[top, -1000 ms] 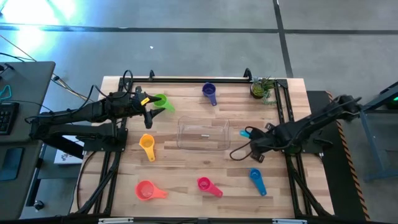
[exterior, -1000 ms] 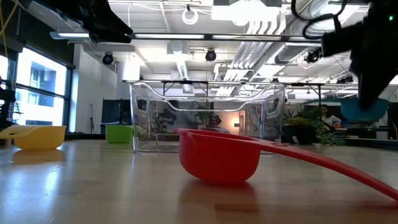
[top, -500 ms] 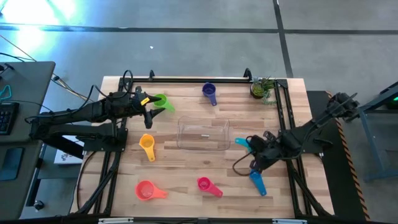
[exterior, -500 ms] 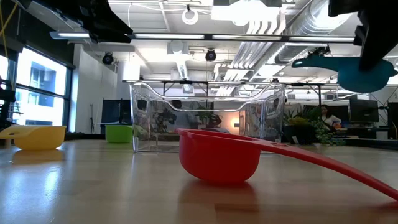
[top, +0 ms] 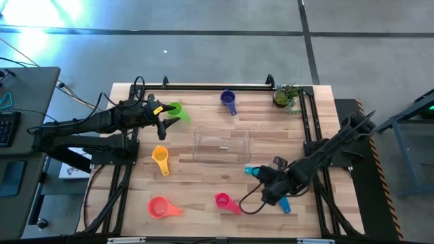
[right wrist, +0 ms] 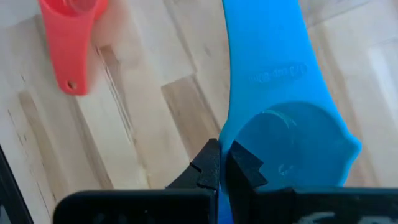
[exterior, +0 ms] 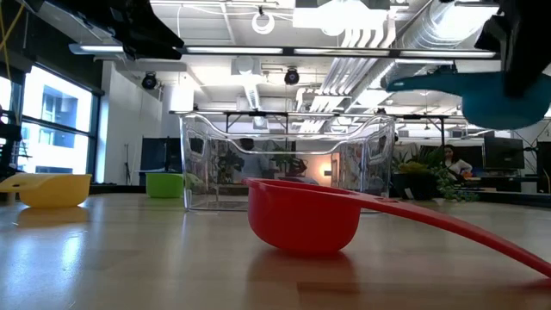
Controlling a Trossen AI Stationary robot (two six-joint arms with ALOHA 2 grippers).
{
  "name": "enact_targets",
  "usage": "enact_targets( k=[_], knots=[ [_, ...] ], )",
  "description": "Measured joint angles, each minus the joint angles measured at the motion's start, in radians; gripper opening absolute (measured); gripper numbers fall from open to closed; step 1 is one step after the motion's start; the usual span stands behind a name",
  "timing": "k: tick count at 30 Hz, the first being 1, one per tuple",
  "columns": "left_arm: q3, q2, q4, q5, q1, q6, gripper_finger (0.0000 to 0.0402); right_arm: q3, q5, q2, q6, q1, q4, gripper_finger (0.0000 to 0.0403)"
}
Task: Nest measuring cups in basket
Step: Move the light blue measuring cup to the center of the table
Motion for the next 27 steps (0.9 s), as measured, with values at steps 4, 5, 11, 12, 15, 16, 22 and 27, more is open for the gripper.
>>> enact_targets(
  k=[4,5,11,12,15,16,22,27],
  knots=[
    [0.0,0.0,-0.001,0.0,0.0,0.0,0.0232,0.012,-0.042,0.067,0.0,0.001,0.014,0.0],
    [0.0,0.0,-0.001,0.0,0.0,0.0,0.0232,0.012,-0.05,0.082,0.0,0.001,0.022,0.0],
    [0.0,0.0,-0.001,0.0,0.0,0.0,0.0232,0.012,-0.096,0.153,-0.001,0.001,0.065,0.0],
    [0.0,0.0,0.0,0.0,0.0,0.0,0.0232,0.012,-0.1,0.16,0.0,0.001,0.067,0.0],
    [0.0,0.0,-0.001,0.0,0.0,0.0,0.0232,0.012,-0.1,0.178,0.0,0.001,0.084,0.0],
    [0.0,0.0,-0.001,0.0,0.0,0.0,0.0232,0.012,-0.1,0.182,0.0,0.001,0.09,0.0],
    [0.0,0.0,0.0,0.0,0.0,0.0,0.0232,0.012,-0.088,0.204,0.0,-0.011,0.139,0.0],
    [0.0,0.0,0.0,0.0,0.0,0.0,0.0232,0.012,-0.075,0.227,0.0,-0.024,0.16,0.0002]
  ],
)
